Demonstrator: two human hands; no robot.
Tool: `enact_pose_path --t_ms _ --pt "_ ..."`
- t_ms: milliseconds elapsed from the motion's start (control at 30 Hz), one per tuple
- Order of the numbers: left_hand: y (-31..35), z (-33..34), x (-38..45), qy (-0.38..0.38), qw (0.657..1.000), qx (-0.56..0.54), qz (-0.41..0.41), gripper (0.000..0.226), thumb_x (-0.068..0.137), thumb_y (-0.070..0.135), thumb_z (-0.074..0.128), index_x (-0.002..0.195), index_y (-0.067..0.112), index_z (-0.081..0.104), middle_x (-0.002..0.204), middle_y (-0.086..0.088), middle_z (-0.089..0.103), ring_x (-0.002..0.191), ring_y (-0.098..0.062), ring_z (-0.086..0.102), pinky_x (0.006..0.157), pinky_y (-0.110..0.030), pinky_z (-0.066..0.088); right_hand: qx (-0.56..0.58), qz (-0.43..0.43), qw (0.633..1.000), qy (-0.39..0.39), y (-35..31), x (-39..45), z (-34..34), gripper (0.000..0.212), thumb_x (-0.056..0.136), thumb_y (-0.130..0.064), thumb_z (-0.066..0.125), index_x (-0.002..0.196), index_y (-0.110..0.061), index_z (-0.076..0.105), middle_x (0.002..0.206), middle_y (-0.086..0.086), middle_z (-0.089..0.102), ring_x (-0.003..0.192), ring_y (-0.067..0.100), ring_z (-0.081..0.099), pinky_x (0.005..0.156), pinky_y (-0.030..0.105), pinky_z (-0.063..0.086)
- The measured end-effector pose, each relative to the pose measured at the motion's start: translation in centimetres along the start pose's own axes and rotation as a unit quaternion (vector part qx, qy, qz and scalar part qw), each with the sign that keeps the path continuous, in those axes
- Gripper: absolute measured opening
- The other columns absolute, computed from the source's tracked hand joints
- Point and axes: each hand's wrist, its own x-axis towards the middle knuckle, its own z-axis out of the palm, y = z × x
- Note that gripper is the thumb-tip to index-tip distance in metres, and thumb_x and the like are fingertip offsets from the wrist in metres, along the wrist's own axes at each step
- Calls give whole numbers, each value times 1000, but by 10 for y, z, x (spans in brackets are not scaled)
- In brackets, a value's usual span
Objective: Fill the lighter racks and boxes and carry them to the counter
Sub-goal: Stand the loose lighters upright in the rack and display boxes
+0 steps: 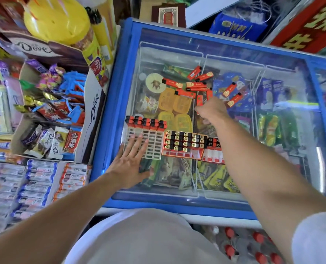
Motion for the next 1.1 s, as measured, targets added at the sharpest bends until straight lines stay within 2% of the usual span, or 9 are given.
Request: enact_pose_path --t_ms 167,233,333,533,633,733,833,967,1100 --pt "-1 2 1 9 1000 21 6 109 89 79 37 149 28 -40 156 1 -46 142 -19 -46 123 -51 -18 37 -40 995 82 13 -36 -24 22 90 -38 71 83 -18 70 77 -10 68 65 11 65 68 27 55" --pt "0 3 1 16 1000 22 6 108 90 79 37 151 27 -36 158 1 -44 142 -19 -46 122 -51 -19 115 -74 983 121 20 -70 -37 12 89 -36 74 92 -25 72 85 -24 60 68 -1 60 68 23 50" --pt "3 1 -1 34 999 8 8 106 92 78 37 155 25 -30 161 -1 -38 145 -20 -41 122 -52 -20 235 -112 957 127 34 -123 -44 14 85 -32 80 96 -29 72 79 -20 68 63 -3 63 65 22 54" --pt "20 -4 -16 129 988 -14 79 102 98 52 54 157 21 -22 165 -2 -30 151 -18 -31 125 -43 -14 179 -134 970 91 64 -192 -32 23 83 -48 77 100 -34 68 88 -18 70 71 -5 64 62 8 45" --pt "39 -12 -20 157 978 7 139 96 98 45 52 160 19 -16 167 -3 -26 153 -17 -25 127 -44 -6 135 -150 976 79 71 -201 -17 25 86 -45 76 106 -32 68 92 -19 69 76 -4 64 64 12 43" --pt "56 -18 -20 124 978 44 161 90 102 47 45 158 23 -22 164 0 -32 150 -15 -32 127 -44 -7 125 -163 975 84 75 -198 -3 23 87 -38 76 106 -28 70 95 -19 67 80 -3 62 71 15 46" --pt "63 -16 -21 76 979 90 165 87 100 47 48 162 18 -6 160 0 -40 150 -18 -33 126 -43 -10 106 -166 978 70 73 -198 3 24 91 -34 73 112 -26 66 97 -17 58 81 3 60 77 23 46" --pt "63 -19 -23 63 981 89 160 83 97 45 54 163 19 10 158 2 -44 152 -20 -28 126 -42 -9 65 -196 975 83 75 -194 10 24 97 -26 62 121 -26 57 87 -10 60 57 1 51 62 31 43" --pt "60 -22 -22 52 981 100 158 76 98 46 56 161 23 21 158 3 -44 153 -23 -26 127 -46 -5 104 -170 977 71 81 -188 16 5 95 -30 65 99 -29 61 77 -12 63 50 4 51 53 27 38"
